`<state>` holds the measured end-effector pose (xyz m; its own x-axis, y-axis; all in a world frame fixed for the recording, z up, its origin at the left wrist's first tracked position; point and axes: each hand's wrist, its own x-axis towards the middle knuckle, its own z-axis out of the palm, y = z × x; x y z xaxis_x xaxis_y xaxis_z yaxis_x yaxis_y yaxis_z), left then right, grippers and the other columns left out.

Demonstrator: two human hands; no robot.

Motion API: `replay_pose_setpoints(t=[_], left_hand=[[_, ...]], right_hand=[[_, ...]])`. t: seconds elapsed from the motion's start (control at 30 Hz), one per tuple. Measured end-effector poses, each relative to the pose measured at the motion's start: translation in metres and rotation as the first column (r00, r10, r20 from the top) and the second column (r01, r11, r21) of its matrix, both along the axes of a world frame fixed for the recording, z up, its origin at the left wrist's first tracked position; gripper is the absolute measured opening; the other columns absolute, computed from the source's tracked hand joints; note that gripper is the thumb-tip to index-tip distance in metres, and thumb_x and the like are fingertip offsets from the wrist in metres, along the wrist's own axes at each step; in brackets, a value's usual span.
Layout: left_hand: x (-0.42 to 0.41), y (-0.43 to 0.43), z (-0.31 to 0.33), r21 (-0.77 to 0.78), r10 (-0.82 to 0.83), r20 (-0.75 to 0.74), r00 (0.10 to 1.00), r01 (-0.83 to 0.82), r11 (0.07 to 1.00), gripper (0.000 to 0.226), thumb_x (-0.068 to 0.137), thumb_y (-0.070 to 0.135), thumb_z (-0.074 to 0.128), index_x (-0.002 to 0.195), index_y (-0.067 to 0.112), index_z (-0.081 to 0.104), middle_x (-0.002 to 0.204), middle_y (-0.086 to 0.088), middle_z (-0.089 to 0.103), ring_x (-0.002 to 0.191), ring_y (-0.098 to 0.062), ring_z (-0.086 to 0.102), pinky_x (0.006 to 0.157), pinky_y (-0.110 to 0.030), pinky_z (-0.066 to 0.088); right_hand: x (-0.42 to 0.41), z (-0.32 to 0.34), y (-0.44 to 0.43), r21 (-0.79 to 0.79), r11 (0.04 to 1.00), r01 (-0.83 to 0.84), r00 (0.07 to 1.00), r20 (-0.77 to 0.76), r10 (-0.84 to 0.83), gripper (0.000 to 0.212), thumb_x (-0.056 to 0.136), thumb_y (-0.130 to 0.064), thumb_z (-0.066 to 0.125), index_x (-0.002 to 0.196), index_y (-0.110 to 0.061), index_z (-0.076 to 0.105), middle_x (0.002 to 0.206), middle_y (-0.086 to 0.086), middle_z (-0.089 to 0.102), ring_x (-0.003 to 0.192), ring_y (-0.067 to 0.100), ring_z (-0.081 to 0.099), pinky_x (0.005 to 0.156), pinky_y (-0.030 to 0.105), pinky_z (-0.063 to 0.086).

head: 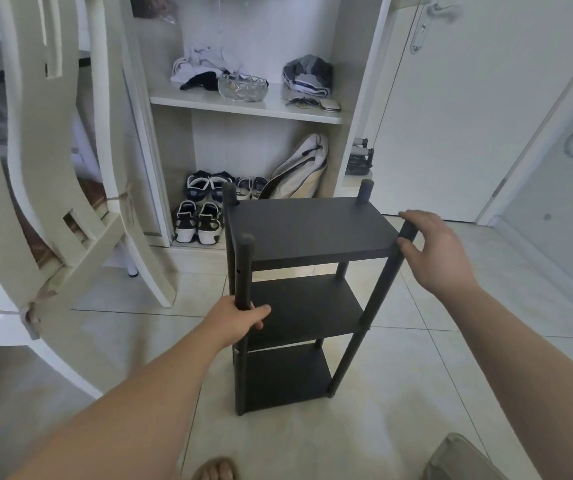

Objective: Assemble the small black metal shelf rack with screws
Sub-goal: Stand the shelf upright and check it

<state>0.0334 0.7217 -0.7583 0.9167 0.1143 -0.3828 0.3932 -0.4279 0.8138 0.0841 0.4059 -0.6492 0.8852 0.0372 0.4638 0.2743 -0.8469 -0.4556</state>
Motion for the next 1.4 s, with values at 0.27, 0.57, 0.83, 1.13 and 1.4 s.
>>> replay_pose_setpoints(t=[0.27, 0.57, 0.83, 1.13, 1.4], left_hand=[[0.029, -0.006, 0.011, -0.093, 0.136, 0.274, 0.952, -0.114, 0.989, 0.039, 0.092, 0.045, 0.066, 0.071, 0.013, 0.058, 0.069, -0.007, 0.064, 0.072, -0.021, 0.064, 0.066, -0.03, 0.046], [0.057, -0.08, 0.037, 0.282, -0.144, 0.53, 0.836, -0.014, 0.959, 0.035, 0.089, 0.055, 0.064, 0.064, 0.033, 0.052, 0.056, 0.014, 0.055, 0.061, -0.004, 0.053, 0.052, -0.024, 0.03], [0.077, -0.165, -0.019, 0.671, -0.496, 0.299, 0.815, 0.19, 0.716, 0.024, 0.095, 0.054, 0.057, 0.09, 0.031, 0.059, 0.066, 0.014, 0.052, 0.057, -0.003, 0.046, 0.049, -0.024, 0.031], [0.105, -0.216, -0.093, 0.797, -0.607, 0.09, 0.79, 0.309, 0.519, 0.025, 0.097, 0.048, 0.057, 0.09, 0.025, 0.051, 0.071, 0.006, 0.048, 0.067, -0.016, 0.051, 0.058, -0.03, 0.038], [0.127, -0.227, -0.138, 0.751, -0.689, -0.101, 0.718, 0.509, 0.42, 0.023, 0.097, 0.04, 0.061, 0.09, 0.02, 0.052, 0.074, 0.001, 0.046, 0.076, -0.022, 0.052, 0.06, -0.031, 0.035]], right_hand=[[-0.002, -0.017, -0.011, 0.236, 0.968, 0.086, 0.992, 0.072, -0.106, 0.037, 0.096, 0.002, 0.059, 0.128, -0.013, 0.067, 0.117, -0.01, 0.059, 0.09, 0.016, 0.06, 0.076, -0.004, 0.036], [-0.017, -0.066, -0.089, 0.288, 0.883, 0.371, 0.883, -0.404, -0.24, 0.044, 0.097, -0.019, 0.065, 0.14, -0.019, 0.057, 0.136, 0.003, 0.06, 0.129, 0.025, 0.054, 0.104, 0.042, 0.046], [-0.053, -0.101, -0.118, 0.366, 0.909, 0.197, 0.979, -0.123, -0.163, 0.051, 0.096, -0.019, 0.066, 0.143, -0.028, 0.048, 0.137, -0.018, 0.055, 0.129, 0.003, 0.05, 0.104, 0.028, 0.041], [-0.023, -0.147, -0.089, -0.341, 0.927, -0.155, 0.983, -0.147, 0.11, 0.039, 0.094, -0.015, 0.068, 0.133, -0.019, 0.065, 0.136, -0.004, 0.064, 0.13, 0.024, 0.054, 0.106, 0.039, 0.032], [0.023, -0.227, -0.087, -0.547, 0.818, -0.179, 0.922, -0.382, -0.054, 0.032, 0.106, -0.025, 0.043, 0.137, -0.026, 0.054, 0.133, -0.007, 0.056, 0.124, 0.023, 0.044, 0.1, 0.034, 0.033]])
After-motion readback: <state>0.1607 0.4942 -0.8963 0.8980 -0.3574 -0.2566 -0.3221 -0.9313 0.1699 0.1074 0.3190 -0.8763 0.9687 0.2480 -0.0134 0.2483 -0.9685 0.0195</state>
